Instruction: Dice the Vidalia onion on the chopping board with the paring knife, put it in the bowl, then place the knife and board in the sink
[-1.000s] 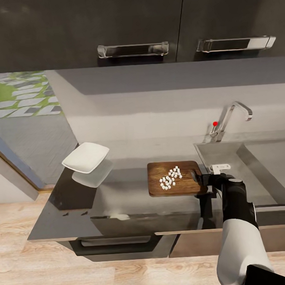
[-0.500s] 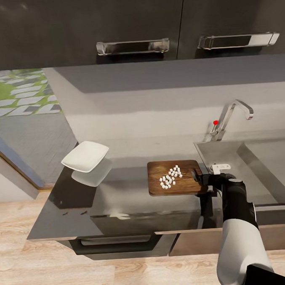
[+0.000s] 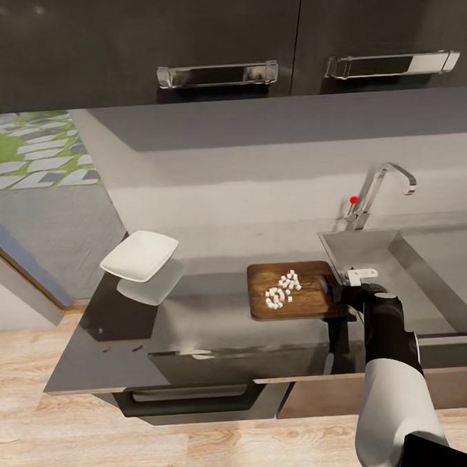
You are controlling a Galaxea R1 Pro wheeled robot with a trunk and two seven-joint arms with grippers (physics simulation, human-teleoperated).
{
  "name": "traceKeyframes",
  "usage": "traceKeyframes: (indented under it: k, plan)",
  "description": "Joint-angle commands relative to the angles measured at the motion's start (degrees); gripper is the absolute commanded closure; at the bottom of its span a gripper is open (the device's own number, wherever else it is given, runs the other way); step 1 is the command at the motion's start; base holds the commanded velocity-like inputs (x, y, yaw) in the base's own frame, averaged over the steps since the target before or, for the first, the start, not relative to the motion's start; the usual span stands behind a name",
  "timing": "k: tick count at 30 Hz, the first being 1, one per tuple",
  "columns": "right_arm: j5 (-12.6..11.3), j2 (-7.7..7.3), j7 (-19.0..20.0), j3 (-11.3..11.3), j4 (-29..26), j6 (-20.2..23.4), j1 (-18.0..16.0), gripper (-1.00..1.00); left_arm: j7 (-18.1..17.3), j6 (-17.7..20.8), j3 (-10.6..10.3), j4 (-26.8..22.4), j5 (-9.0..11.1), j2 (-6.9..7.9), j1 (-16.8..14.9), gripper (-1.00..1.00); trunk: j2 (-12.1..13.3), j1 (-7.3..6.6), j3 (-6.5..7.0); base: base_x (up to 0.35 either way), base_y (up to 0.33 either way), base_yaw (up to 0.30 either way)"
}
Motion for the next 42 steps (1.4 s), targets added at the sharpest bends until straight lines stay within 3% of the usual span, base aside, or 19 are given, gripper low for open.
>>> traceKeyframes:
  k: [1,14,42]
  plan:
    - [0.3,0.07,0.5,-0.2,-0.1,0.2,-0.1,1.0,0.2,-0.1,-0.5,-0.1,0.6,0.07,0.0,-1.0,-0.1,0.04,-0.09,0.0,0.0,0.0]
    - [0.3,0.07,0.5,-0.2,-0.1,0.2,-0.1,1.0,0.2,-0.1,-0.5,-0.1,0.6,0.06,0.0,-1.0,-0.1,0.04,0.02,0.0,0.0,0.0]
    - [0.7,0.07,0.4,-0.2,0.3,0.3,-0.1,1.0,0.2,-0.3,-0.5,1.8,0.6,0.32,0.0,-1.0,-0.1,0.04,2.5,0.0,0.0,0.0]
